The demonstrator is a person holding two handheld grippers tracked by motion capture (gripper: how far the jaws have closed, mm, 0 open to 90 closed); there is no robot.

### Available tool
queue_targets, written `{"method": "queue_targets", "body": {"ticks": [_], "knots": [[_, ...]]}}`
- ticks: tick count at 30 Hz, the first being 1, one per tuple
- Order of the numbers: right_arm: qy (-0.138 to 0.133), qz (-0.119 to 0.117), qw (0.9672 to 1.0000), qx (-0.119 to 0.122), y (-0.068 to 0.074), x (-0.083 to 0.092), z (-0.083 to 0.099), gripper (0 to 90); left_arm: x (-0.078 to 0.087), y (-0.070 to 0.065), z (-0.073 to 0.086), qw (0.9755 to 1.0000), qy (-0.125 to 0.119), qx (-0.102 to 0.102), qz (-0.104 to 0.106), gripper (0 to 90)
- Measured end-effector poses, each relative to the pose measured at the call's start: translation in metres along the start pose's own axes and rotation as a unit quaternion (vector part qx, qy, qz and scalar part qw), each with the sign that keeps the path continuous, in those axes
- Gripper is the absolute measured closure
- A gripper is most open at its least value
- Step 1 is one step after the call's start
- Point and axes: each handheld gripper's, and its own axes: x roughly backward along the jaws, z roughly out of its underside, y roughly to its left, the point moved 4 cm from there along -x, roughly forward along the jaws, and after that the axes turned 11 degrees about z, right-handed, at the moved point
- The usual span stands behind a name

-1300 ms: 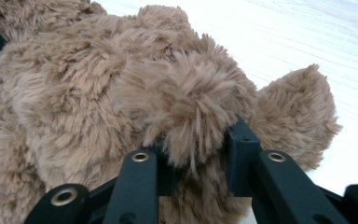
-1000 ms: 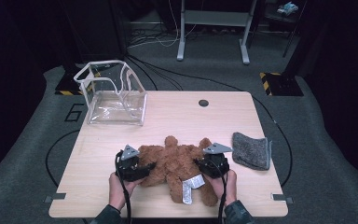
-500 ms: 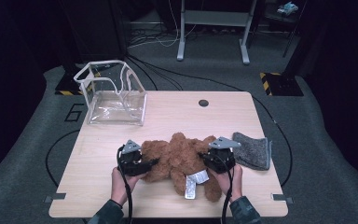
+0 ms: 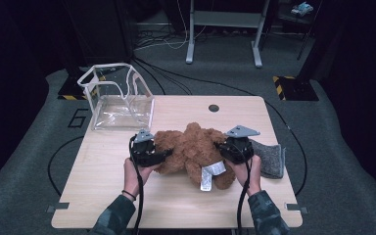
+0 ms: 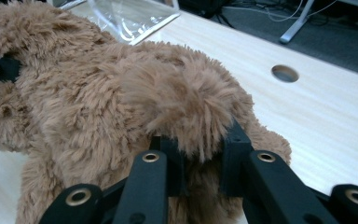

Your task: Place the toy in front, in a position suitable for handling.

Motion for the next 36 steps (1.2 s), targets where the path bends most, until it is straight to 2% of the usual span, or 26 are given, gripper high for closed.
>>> {"method": "queue_targets", "body": {"ticks": [6,17,23,27,29,32,36], "knots": [[0.000,0.015,0.9999,-0.003,-0.009,-0.003,-0.008,76.0,-0.012,0.006,-0.016,1.0000,0.000,-0.007,0.004,57.0],[0.006,0.031,0.9995,-0.002,-0.021,-0.012,-0.016,76.0,-0.028,0.016,-0.029,1.0000,0.009,0.000,0.004,56.7],[0.037,0.029,0.9987,-0.018,-0.022,-0.034,-0.003,75.8,-0.040,0.025,-0.020,0.9994,0.030,0.014,-0.004,55.5],[0.047,0.030,0.9983,-0.017,-0.020,-0.041,0.001,75.5,-0.045,0.031,-0.013,0.9988,0.042,0.023,-0.007,54.7],[0.062,0.032,0.9972,-0.025,-0.017,-0.047,0.006,75.0,-0.048,0.034,-0.009,0.9983,0.052,0.026,-0.011,53.6],[0.081,0.034,0.9959,-0.024,-0.014,-0.054,0.013,74.4,-0.054,0.038,-0.003,0.9973,0.065,0.027,-0.022,51.0],[0.093,0.039,0.9943,-0.035,-0.014,-0.061,0.022,73.8,-0.056,0.040,-0.002,0.9978,0.057,0.024,-0.022,45.6]]}}
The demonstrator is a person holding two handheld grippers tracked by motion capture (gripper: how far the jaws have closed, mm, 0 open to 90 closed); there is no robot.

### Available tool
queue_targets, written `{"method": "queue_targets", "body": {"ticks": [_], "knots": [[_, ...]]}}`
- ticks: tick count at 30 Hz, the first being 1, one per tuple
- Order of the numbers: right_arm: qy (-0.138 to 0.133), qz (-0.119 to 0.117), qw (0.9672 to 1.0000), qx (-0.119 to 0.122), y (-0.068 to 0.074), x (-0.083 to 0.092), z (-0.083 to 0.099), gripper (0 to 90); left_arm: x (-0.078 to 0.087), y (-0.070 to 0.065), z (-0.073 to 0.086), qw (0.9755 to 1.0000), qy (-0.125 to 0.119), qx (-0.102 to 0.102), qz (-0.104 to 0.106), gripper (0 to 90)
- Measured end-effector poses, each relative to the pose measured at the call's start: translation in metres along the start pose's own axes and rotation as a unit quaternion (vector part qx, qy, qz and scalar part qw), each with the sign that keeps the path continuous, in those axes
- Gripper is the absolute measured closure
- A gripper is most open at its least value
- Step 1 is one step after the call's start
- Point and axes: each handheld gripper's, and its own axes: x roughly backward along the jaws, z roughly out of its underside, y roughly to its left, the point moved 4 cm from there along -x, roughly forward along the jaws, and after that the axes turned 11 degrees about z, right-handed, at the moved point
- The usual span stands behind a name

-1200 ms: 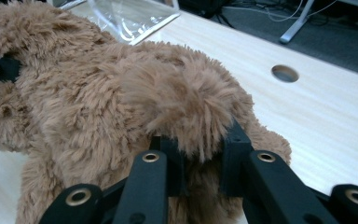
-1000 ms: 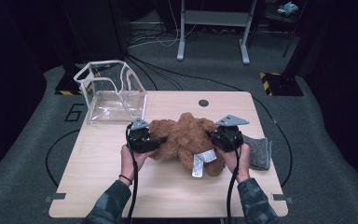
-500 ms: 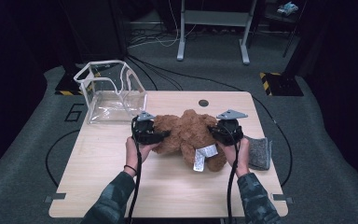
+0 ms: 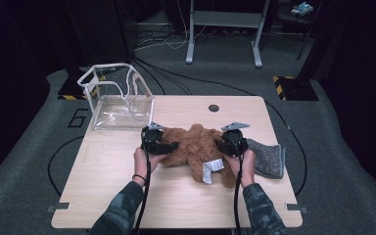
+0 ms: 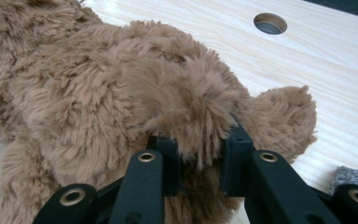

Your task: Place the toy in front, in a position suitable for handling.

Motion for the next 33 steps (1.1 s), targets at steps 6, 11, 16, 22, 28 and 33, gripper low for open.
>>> {"method": "queue_targets", "body": {"ticks": [6,11,16,22,28,33], "knots": [[0.005,-0.003,0.9999,-0.009,-0.004,-0.003,0.003,68.4,0.000,-0.001,-0.001,1.0000,-0.002,-0.001,-0.001,34.0],[0.006,-0.005,0.9999,-0.009,-0.007,-0.001,0.002,63.2,0.005,-0.002,-0.002,1.0000,-0.008,-0.002,-0.004,24.7],[0.007,-0.007,0.9998,-0.017,-0.008,0.002,0.002,57.9,0.009,-0.004,-0.002,0.9999,-0.005,-0.011,-0.012,19.3],[0.005,-0.005,0.9997,-0.024,-0.013,0.007,0.003,42.2,0.016,-0.005,-0.003,0.9996,-0.015,-0.014,-0.017,15.0],[0.009,-0.008,0.9994,-0.033,-0.019,0.013,0.007,23.8,0.027,-0.003,0.001,0.9996,-0.021,-0.008,-0.019,12.6],[0.006,-0.014,0.9994,-0.029,-0.025,0.018,0.014,18.4,0.036,0.000,0.007,0.9996,-0.023,-0.002,-0.016,7.1]]}}
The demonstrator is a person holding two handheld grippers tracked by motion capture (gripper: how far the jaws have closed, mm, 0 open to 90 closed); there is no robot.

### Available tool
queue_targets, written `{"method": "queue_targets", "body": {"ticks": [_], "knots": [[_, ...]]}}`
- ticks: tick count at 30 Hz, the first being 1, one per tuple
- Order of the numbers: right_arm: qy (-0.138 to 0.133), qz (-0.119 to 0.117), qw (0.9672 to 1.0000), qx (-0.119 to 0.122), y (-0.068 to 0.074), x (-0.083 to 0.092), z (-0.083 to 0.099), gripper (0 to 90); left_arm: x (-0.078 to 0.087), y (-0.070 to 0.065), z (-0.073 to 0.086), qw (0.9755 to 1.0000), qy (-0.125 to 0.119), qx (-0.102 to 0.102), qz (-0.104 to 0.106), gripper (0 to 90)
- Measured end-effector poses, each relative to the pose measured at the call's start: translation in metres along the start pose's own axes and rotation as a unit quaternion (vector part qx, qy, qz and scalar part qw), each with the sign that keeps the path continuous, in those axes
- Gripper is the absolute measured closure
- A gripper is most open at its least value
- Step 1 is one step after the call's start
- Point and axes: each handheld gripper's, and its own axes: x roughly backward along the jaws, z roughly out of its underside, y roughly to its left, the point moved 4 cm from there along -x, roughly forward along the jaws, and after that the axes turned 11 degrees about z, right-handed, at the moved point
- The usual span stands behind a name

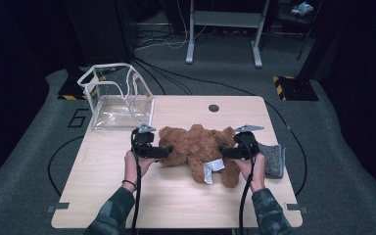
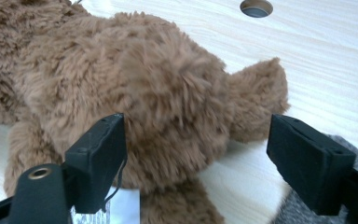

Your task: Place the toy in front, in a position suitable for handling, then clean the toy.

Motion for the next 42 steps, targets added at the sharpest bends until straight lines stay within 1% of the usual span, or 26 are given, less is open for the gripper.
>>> {"method": "queue_targets", "body": {"ticks": [2,3,4,5,6,8,9,10,13,15,16,17,19,22,23,24,25,27,28,29,30,32,36,40,41,42], "knots": [[0.001,-0.003,1.0000,-0.001,-0.004,0.002,0.003,16.6,0.003,0.001,0.003,1.0000,-0.001,-0.002,-0.002,6.4],[-0.002,-0.004,1.0000,0.004,-0.007,0.003,0.005,14.9,0.005,0.002,0.004,1.0000,0.001,-0.003,-0.002,5.5],[0.000,-0.005,1.0000,0.000,-0.008,0.005,0.006,13.1,0.006,0.002,0.006,1.0000,0.004,-0.003,-0.003,5.2],[-0.006,-0.005,1.0000,0.002,-0.010,0.006,0.007,11.4,0.007,0.003,0.008,1.0000,0.003,-0.003,-0.004,4.9],[-0.004,-0.005,1.0000,-0.001,-0.012,0.008,0.008,10.8,0.009,0.004,0.010,1.0000,-0.002,-0.001,-0.005,4.7],[-0.003,-0.005,1.0000,-0.006,-0.016,0.011,0.010,8.7,0.012,0.006,0.014,1.0000,-0.001,0.003,-0.007,4.6],[-0.004,-0.001,1.0000,0.000,-0.020,0.013,0.011,7.3,0.014,0.008,0.017,1.0000,-0.003,0.003,-0.008,4.4],[-0.001,-0.002,1.0000,-0.001,-0.023,0.014,0.013,6.3,0.015,0.009,0.018,0.9999,-0.003,0.003,-0.010,4.4],[0.002,0.008,1.0000,-0.003,-0.032,0.018,0.018,4.7,0.019,0.012,0.023,0.9999,-0.001,0.006,-0.011,4.3],[0.004,0.010,0.9999,-0.009,-0.039,0.021,0.022,4.0,0.021,0.013,0.026,0.9999,-0.001,0.008,-0.012,4.0],[0.004,0.014,0.9999,-0.008,-0.042,0.022,0.024,3.9,0.022,0.015,0.028,0.9998,0.000,0.011,-0.016,4.0],[0.003,0.017,0.9998,-0.012,-0.046,0.023,0.026,3.9,0.023,0.015,0.029,0.9998,0.000,0.012,-0.014,3.8],[0.005,0.028,0.9995,-0.017,-0.053,0.025,0.031,4.0,0.025,0.017,0.033,0.9998,0.001,0.008,-0.021,3.8],[0.009,0.036,0.9989,-0.030,-0.063,0.026,0.040,4.2,0.028,0.020,0.039,0.9996,0.006,0.010,-0.025,3.9],[0.010,0.041,0.9986,-0.033,-0.067,0.025,0.043,4.3,0.029,0.021,0.040,0.9996,0.010,0.007,-0.026,3.9],[0.012,0.044,0.9984,-0.033,-0.069,0.025,0.045,4.4,0.030,0.022,0.043,0.9995,0.010,0.010,-0.027,3.9],[0.016,0.049,0.9980,-0.037,-0.073,0.024,0.050,4.7,0.031,0.023,0.044,0.9995,0.013,0.008,-0.028,3.9],[0.028,0.055,0.9971,-0.043,-0.078,0.022,0.057,5.5,0.032,0.025,0.049,0.9992,0.012,0.011,-0.035,4.0],[0.031,0.060,0.9970,-0.039,-0.081,0.020,0.060,5.5,0.033,0.026,0.051,0.9992,0.015,0.013,-0.035,3.9],[0.036,0.064,0.9963,-0.044,-0.082,0.019,0.063,5.5,0.033,0.027,0.052,0.9991,0.014,0.013,-0.039,4.0],[0.038,0.066,0.9961,-0.044,-0.084,0.018,0.065,5.5,0.034,0.029,0.055,0.9990,0.022,0.009,-0.037,4.0],[0.045,0.071,0.9953,-0.048,-0.088,0.014,0.070,5.8,0.035,0.030,0.058,0.9989,0.022,0.013,-0.039,3.9],[0.057,0.079,0.9936,-0.057,-0.091,0.007,0.078,6.0,0.036,0.033,0.066,0.9986,0.028,0.016,-0.041,4.0],[0.065,0.086,0.9925,-0.057,-0.092,0.001,0.083,6.6,0.036,0.036,0.075,0.9983,0.029,0.022,-0.045,3.7],[0.068,0.089,0.9921,-0.056,-0.093,-0.002,0.084,6.7,0.036,0.037,0.076,0.9982,0.032,0.022,-0.046,3.8],[0.071,0.090,0.9915,-0.061,-0.092,-0.004,0.085,6.9,0.036,0.039,0.080,0.9980,0.036,0.023,-0.047,3.8]]}}
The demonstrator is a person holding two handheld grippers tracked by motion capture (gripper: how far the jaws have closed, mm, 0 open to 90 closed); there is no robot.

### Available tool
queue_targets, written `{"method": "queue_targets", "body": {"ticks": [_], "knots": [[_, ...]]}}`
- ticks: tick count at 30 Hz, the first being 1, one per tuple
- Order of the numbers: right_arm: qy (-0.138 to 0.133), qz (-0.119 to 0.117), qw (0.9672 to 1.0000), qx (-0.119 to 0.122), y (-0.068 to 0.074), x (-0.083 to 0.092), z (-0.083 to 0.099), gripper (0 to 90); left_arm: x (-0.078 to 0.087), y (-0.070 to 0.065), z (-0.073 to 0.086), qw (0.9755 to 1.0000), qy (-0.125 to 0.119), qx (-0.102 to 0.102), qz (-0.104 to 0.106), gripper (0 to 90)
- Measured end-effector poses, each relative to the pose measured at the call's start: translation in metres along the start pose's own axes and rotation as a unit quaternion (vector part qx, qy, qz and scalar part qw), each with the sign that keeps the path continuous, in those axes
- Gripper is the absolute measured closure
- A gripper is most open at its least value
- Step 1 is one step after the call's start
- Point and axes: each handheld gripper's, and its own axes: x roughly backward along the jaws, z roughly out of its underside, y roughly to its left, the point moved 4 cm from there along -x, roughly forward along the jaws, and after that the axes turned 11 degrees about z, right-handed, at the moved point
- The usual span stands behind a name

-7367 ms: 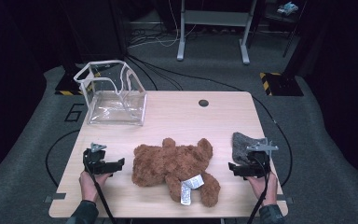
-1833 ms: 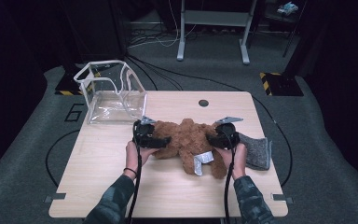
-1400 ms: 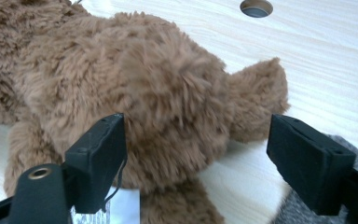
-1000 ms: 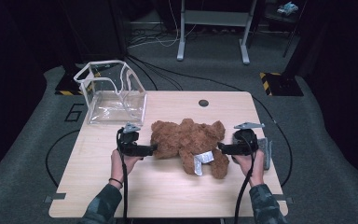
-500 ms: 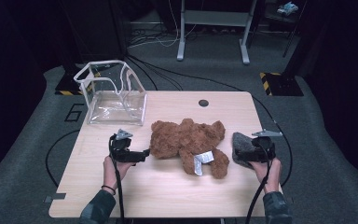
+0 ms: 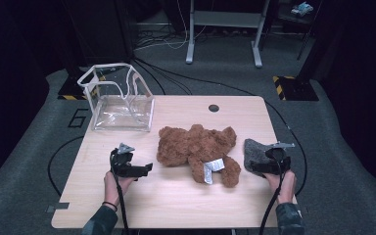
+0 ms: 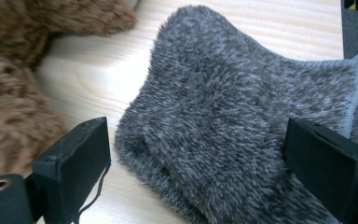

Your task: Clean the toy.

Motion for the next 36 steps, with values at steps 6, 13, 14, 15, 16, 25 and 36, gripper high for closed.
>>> {"method": "queue_targets", "body": {"ticks": [6,13,14,15,16,25,36], "knots": [[0.014,0.020,0.9997,0.005,-0.002,-0.018,0.002,11.7,-0.001,0.001,0.004,0.9999,-0.005,0.009,0.003,3.8],[0.036,0.041,0.9984,0.015,0.002,-0.031,0.008,23.0,-0.006,0.003,0.012,0.9999,0.001,0.011,0.000,3.8],[0.039,0.044,0.9982,0.012,0.003,-0.030,0.008,25.0,-0.007,0.004,0.014,0.9999,0.003,0.011,-0.003,3.8],[0.040,0.044,0.9981,0.010,0.004,-0.030,0.008,27.2,-0.008,0.005,0.017,0.9999,0.005,0.013,-0.003,3.9],[0.038,0.044,0.9982,0.012,0.003,-0.029,0.008,29.8,-0.009,0.005,0.019,0.9999,0.007,0.015,-0.002,3.9],[0.031,0.056,0.9978,0.019,-0.002,-0.025,0.009,57.4,-0.018,0.008,0.031,0.9997,0.009,0.019,-0.010,4.0],[0.008,0.047,0.9989,-0.001,-0.007,-0.012,0.000,66.5,-0.022,0.004,0.038,0.9990,-0.001,-0.024,-0.038,4.1]]}}
